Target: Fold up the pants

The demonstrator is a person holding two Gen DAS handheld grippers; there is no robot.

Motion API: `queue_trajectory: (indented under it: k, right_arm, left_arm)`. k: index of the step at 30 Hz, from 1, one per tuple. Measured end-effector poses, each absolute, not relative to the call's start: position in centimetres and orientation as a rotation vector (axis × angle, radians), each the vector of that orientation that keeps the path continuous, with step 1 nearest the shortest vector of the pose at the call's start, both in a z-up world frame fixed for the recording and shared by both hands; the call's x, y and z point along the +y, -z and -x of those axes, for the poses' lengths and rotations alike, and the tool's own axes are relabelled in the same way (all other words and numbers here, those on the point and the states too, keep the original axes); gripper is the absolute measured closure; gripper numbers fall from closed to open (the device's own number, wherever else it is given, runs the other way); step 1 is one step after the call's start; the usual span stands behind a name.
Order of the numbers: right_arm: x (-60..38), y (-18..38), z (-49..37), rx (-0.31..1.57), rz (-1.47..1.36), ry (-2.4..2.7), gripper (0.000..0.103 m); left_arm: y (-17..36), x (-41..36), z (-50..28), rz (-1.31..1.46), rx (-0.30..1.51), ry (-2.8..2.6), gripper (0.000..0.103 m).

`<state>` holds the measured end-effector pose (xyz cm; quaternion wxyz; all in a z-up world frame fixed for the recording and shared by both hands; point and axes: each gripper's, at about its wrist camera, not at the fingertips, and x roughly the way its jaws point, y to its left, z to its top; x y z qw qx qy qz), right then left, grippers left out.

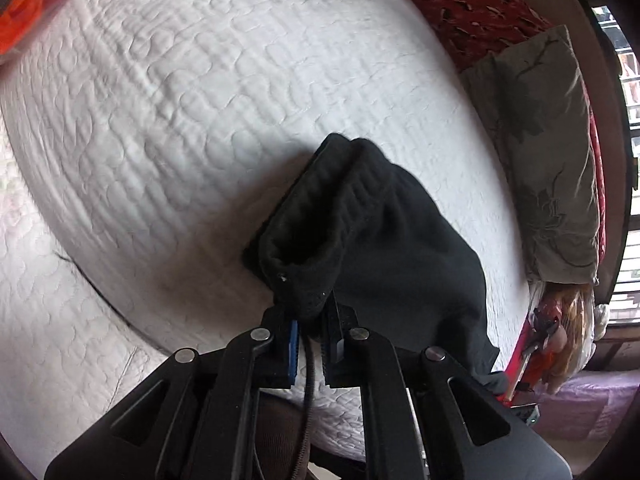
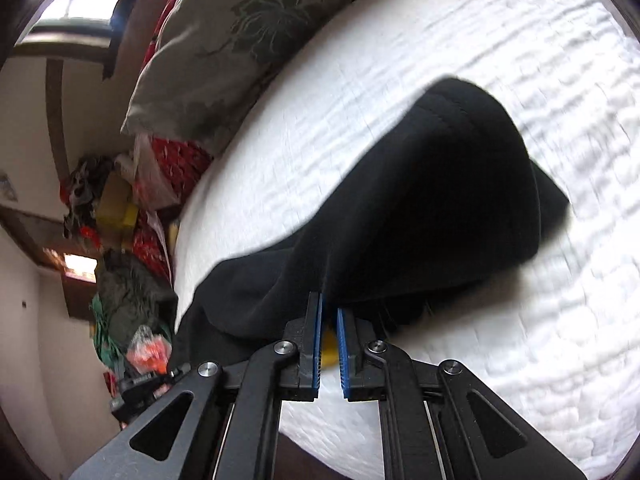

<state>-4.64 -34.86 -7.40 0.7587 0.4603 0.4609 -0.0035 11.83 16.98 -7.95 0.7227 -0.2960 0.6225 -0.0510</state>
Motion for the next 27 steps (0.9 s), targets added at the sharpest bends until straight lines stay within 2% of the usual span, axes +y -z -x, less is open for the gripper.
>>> queue_trajectory:
  k: [1,5,7,10,12,14,22,27]
  right_arm:
    - [-35.1,7.8,5.4,1.022,-0.987,0.013,0.092]
    - [-35.5,7.7,7.0,1.042,-0.969,0.056,0.089]
    - [-36.4,6.8,8.2,1.016,-1.009,0.039,0.079]
    - [-38.6,5.0,10.4,0.932,-1.052,0.065,0.070]
    - [-40.3,4.3,11.2,0.889,-1.094,0.108,0.058]
    - [-41.4,4.1,11.3,0.887,-1.105,0.145,0.057]
    - [-41.5,5.3,11.1,0.896,-1.164,0.171,0.056]
    - [-41.0,6.2,11.2,0.915,-1.242,0.162,0.050]
  left_arm:
    - [8.0,17.0,-11.7,0.655,1.379,0.113,0.096]
    - [7.3,17.7,-10.1,0.621,1.364,0.135,0.093]
    - [6.4,18.0,-9.0,0.595,1.345,0.166,0.092]
    - [5.6,18.1,-7.8,0.608,1.327,0.209,0.091]
    - [5.4,17.9,-7.3,0.633,1.324,0.238,0.082]
    - [5.5,17.1,-7.2,0.675,1.334,0.267,0.078]
    - [7.0,12.8,-9.2,0.729,1.389,0.291,0.078]
    - [8.4,10.7,-8.5,0.730,1.445,0.332,0.078]
